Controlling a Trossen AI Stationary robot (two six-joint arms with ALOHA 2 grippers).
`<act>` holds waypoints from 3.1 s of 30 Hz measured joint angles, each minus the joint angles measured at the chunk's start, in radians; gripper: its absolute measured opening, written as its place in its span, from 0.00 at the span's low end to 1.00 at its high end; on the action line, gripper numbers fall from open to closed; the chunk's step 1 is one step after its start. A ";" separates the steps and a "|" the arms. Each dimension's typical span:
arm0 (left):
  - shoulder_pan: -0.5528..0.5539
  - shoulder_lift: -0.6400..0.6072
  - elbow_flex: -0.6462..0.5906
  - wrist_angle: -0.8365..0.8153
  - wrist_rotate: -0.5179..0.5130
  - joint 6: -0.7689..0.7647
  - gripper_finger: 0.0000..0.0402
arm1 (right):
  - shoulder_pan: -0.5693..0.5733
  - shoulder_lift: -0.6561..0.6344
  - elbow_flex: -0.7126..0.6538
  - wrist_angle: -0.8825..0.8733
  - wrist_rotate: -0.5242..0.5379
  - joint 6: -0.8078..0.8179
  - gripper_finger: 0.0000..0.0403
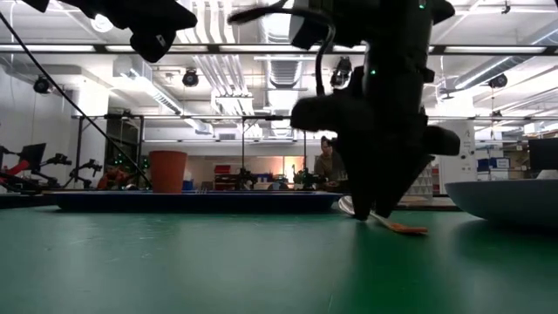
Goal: Pick and place plate/cup/fork/spoon on tray
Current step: Put the orange spoon on the blue tray to the right side of the orange fork
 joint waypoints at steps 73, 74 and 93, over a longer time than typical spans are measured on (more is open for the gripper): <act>0.000 -0.100 0.000 -0.210 -0.004 0.000 0.00 | -0.577 -0.045 0.306 0.141 0.012 -0.131 0.03; 0.000 -0.100 0.000 -0.210 -0.004 0.000 0.00 | -0.577 -0.045 0.306 0.142 0.013 -0.132 0.03; 0.000 -0.100 0.000 -0.186 -0.004 0.002 0.00 | -0.645 0.087 0.323 0.165 -0.089 -0.162 0.03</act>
